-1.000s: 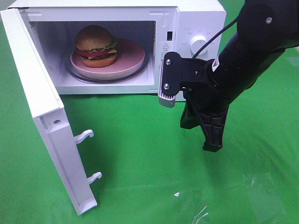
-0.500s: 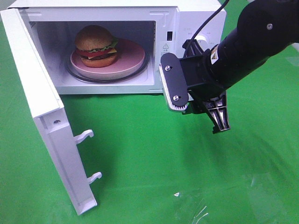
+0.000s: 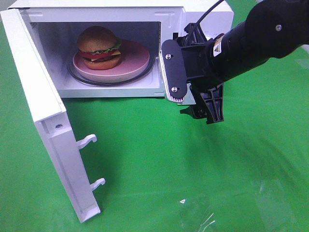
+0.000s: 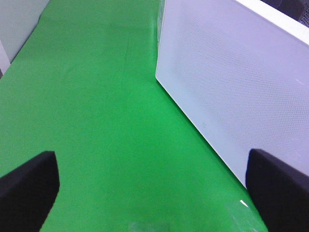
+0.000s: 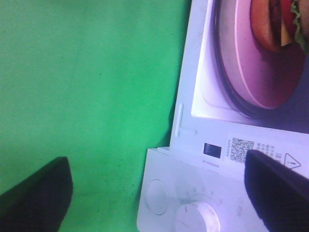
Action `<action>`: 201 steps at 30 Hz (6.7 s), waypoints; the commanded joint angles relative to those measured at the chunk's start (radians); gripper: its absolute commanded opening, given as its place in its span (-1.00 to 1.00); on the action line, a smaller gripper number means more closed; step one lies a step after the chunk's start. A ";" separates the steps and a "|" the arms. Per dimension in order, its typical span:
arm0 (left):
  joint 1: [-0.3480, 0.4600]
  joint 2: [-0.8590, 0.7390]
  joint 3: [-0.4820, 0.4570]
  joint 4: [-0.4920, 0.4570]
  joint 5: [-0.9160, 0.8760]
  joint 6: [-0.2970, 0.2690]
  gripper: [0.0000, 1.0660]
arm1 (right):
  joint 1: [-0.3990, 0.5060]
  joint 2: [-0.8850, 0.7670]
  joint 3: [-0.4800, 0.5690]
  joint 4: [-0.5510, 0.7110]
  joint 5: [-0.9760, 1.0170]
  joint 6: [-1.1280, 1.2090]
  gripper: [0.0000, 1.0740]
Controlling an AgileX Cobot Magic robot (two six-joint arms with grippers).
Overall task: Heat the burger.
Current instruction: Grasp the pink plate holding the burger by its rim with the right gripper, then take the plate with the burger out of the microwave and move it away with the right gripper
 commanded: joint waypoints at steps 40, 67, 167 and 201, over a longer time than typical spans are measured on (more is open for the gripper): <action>0.001 -0.019 0.002 -0.001 -0.007 -0.001 0.84 | 0.069 0.306 -0.322 -0.214 -0.064 0.192 0.59; 0.001 -0.019 0.002 -0.001 -0.007 -0.001 0.84 | 0.081 0.585 -0.618 -0.222 -0.053 0.216 0.49; 0.001 -0.019 0.002 -0.001 -0.007 -0.001 0.84 | 0.103 0.209 -0.113 -0.174 -0.246 0.158 -1.00; 0.001 -0.019 0.002 -0.001 -0.007 -0.001 0.84 | 0.162 -0.075 0.260 -0.114 -0.236 0.167 -1.00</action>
